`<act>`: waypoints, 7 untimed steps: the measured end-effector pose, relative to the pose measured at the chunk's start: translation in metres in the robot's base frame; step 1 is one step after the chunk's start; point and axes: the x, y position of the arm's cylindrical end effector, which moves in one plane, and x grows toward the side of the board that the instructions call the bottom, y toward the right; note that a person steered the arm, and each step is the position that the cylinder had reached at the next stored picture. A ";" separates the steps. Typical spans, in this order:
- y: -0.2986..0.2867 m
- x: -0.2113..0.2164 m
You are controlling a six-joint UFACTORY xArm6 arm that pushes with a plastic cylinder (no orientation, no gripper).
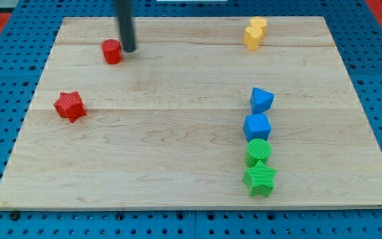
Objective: Push red circle towards red star
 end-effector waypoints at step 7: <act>-0.027 0.024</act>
